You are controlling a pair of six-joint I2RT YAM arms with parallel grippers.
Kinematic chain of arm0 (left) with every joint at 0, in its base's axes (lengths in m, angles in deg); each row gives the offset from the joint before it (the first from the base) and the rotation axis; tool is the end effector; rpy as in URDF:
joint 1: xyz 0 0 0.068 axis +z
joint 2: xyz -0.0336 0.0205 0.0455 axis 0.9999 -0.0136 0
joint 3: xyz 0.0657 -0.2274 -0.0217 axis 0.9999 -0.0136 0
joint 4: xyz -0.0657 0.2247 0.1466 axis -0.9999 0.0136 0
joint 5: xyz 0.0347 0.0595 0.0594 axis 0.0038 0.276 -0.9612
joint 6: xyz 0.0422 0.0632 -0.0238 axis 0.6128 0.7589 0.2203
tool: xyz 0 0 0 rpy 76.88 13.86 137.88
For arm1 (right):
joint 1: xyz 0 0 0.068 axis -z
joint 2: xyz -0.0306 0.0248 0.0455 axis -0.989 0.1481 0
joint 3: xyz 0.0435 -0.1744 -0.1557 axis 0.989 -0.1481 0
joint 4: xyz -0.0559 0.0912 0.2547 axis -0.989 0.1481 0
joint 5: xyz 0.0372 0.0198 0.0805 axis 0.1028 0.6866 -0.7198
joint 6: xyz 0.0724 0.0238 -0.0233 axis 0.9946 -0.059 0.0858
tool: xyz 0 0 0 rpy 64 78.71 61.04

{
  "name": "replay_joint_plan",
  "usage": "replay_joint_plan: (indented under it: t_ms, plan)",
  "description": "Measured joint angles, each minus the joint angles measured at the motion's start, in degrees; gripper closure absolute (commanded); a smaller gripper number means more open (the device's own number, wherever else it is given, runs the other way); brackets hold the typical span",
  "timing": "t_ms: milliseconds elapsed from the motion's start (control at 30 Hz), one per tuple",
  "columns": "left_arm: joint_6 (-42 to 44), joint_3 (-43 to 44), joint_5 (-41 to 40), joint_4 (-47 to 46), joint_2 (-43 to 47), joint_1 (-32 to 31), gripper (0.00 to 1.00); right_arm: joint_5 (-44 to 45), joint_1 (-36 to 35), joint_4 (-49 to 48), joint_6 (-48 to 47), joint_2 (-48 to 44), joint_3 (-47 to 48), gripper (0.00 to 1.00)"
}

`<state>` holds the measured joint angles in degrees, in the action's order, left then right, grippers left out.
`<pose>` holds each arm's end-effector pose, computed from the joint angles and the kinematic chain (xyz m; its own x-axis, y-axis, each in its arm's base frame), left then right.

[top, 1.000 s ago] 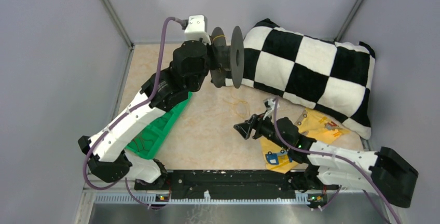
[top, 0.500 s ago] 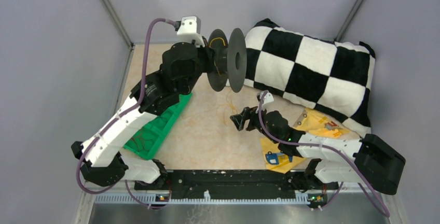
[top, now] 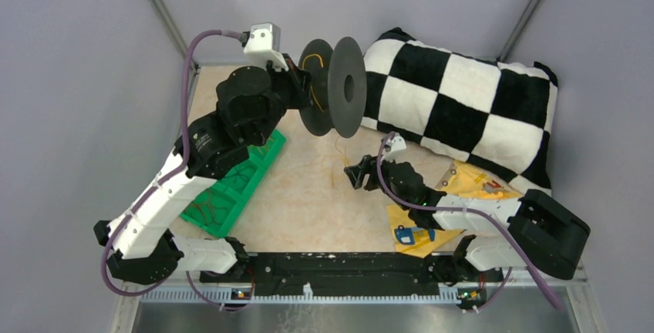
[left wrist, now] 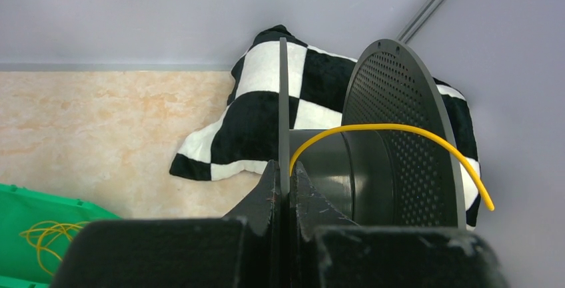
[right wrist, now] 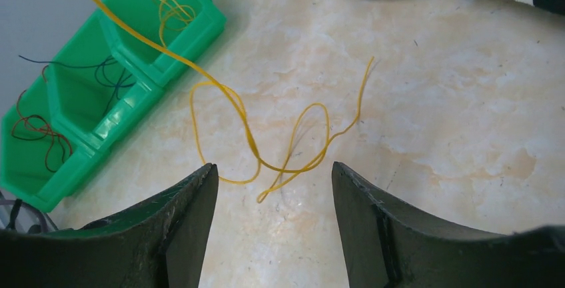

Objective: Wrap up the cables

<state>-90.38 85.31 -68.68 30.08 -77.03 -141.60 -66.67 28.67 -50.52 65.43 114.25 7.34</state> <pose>0.1995 -0.2000 0.4934 -0.2030 -0.3130 -0.9278 0.2985 0.8826 -0.3631 0.1982 0.2295 0.1463 -0.4271 0.2755 -0.8612 -0.4409 0.7681 0.4644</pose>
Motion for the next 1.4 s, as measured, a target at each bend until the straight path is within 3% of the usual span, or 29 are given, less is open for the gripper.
replay_joint_plan:
  t_ms: [467,600,867,1400]
  plan:
    - [-0.8,0.3,2.1,0.5,1.3,0.0,1.0,-1.9,0.6,-6.8,3.0,8.1,3.5,0.36]
    - [-1.2,0.5,3.0,0.5,1.9,0.0,1.0,-2.0,1.0,-7.2,4.0,10.9,5.9,0.46]
    - [-1.5,2.1,3.8,0.7,2.7,0.0,1.0,-0.5,2.1,-10.2,7.5,14.9,8.0,0.46]
    - [-0.5,5.5,2.7,2.3,7.5,0.0,1.0,6.7,8.0,-12.5,17.0,14.4,2.4,0.23]
